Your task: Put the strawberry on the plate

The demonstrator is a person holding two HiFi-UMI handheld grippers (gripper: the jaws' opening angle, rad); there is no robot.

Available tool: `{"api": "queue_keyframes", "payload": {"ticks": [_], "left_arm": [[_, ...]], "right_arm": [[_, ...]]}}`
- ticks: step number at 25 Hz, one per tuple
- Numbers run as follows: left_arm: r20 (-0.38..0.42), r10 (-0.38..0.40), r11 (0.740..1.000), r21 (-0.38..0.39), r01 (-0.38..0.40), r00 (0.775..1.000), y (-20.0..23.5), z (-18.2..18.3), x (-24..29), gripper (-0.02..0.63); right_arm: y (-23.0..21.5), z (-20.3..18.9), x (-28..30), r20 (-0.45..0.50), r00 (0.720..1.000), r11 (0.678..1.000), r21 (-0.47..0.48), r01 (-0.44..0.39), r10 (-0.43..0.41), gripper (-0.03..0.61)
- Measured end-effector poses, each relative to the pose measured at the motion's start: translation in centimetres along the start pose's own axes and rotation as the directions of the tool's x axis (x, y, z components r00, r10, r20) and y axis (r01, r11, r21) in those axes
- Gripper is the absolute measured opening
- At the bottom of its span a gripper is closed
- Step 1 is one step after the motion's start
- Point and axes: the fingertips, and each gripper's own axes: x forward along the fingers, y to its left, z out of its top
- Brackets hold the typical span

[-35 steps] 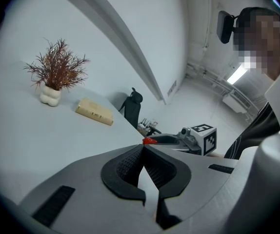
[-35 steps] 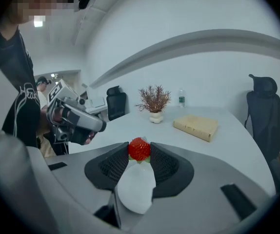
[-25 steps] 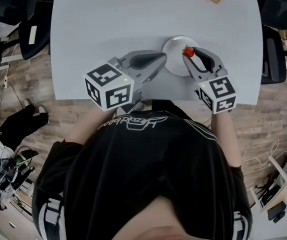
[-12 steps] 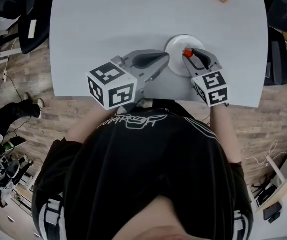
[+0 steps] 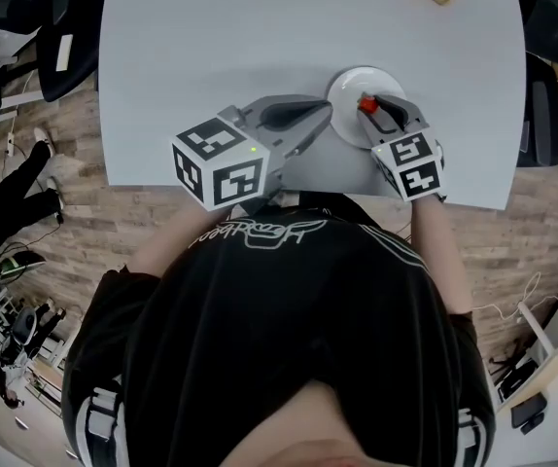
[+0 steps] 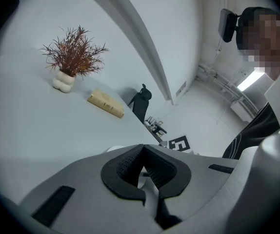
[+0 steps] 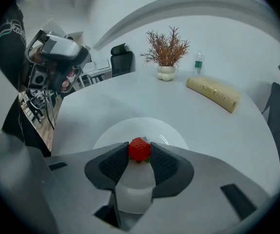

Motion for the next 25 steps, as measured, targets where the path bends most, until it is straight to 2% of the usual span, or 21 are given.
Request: {"api": "queue_keyframes", "payload": {"ticks": [7,14,20,25], "left_arm": [[0.005,-0.003,1.0,-0.006,0.003,1.0,0.0,-0.1,-0.4,0.007],[0.024,0.011,1.0,-0.022,-0.01,1.0,0.6,0.0,-1.2,0.006],[0.039,0.021,0.999,-0.028,-0.019,0.999,0.5,0.3,-2.8,0.006],[0.045,0.012,1.0,-0.013,-0.011,0.999,-0.4,0.6,-3.7,0.006]], "right_arm": [[-0.2,-0.1,0.1,-0.031,1.0,1.0,0.004,-0.005,0.005,0.132],[0.1,-0.1,0.0,-0.018,1.0,1.0,0.007,-0.008,0.008,0.138],[0.6,0.8,-0.3,0.003,1.0,1.0,0.004,0.013,-0.013,0.17],[0.2,1.7,-1.9,0.043,0.997,0.998,0.016,0.066,-0.066,0.179]]}}
